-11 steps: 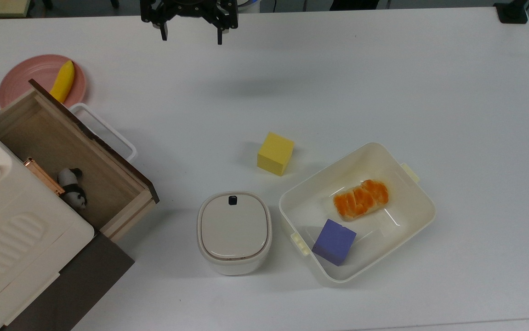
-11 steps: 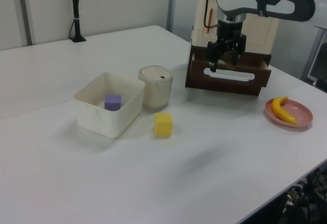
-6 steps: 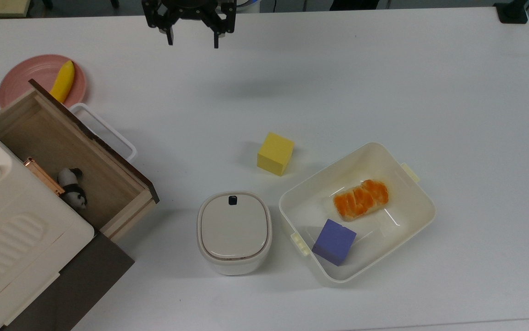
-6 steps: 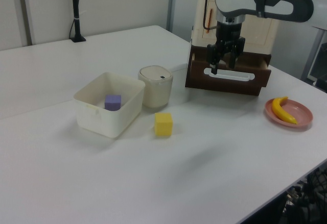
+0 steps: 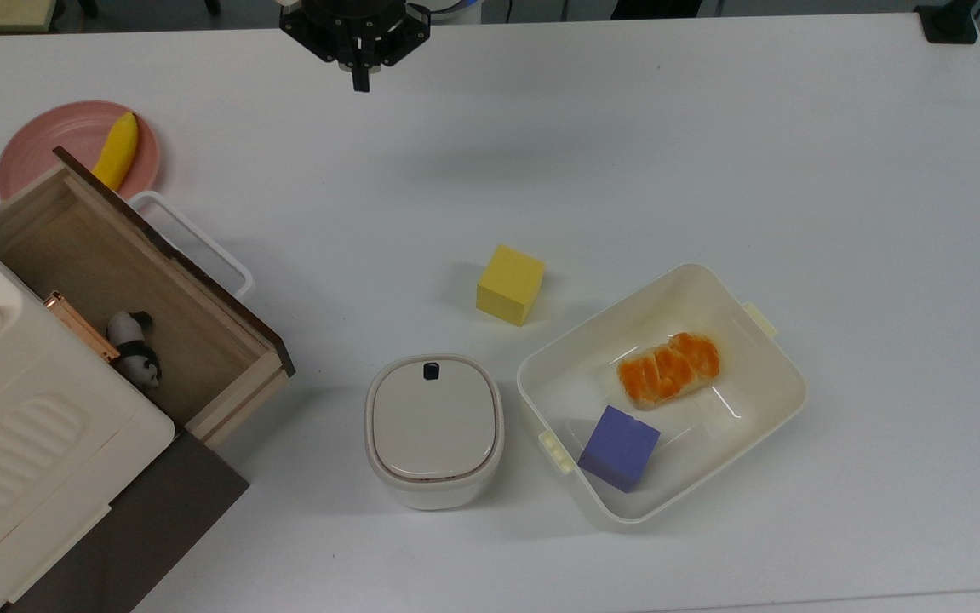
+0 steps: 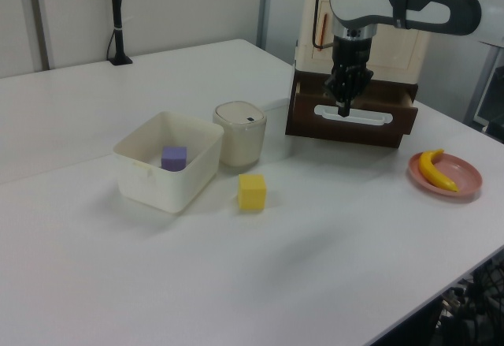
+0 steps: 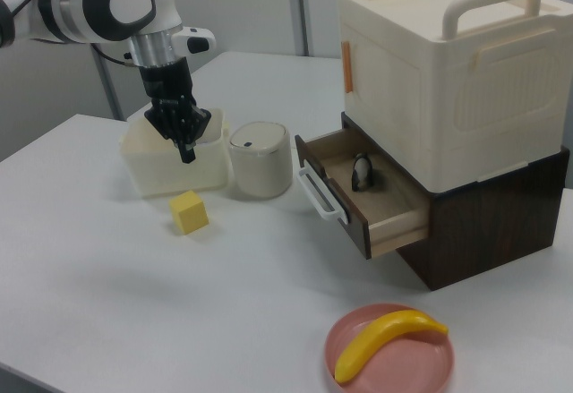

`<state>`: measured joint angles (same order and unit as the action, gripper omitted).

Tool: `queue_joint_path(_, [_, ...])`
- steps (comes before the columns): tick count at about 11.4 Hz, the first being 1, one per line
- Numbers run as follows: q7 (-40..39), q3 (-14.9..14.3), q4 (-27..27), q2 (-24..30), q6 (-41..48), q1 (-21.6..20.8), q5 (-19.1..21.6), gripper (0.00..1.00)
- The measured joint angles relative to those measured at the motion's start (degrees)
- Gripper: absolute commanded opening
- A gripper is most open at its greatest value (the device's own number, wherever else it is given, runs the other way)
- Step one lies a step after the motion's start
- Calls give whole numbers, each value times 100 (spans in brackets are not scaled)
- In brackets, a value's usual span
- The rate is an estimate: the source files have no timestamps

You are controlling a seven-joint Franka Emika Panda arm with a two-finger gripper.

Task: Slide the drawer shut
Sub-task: 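Move the gripper down toward the front of the open wooden drawer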

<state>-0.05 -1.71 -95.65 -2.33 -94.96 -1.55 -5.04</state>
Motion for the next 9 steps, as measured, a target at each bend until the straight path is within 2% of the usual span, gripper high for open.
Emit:
queue_joint_path(5, [84,-37,18,-306,-21,1,115,0])
queue_joint_path(9, [773,-71,93,-913,-788,215,131,0])
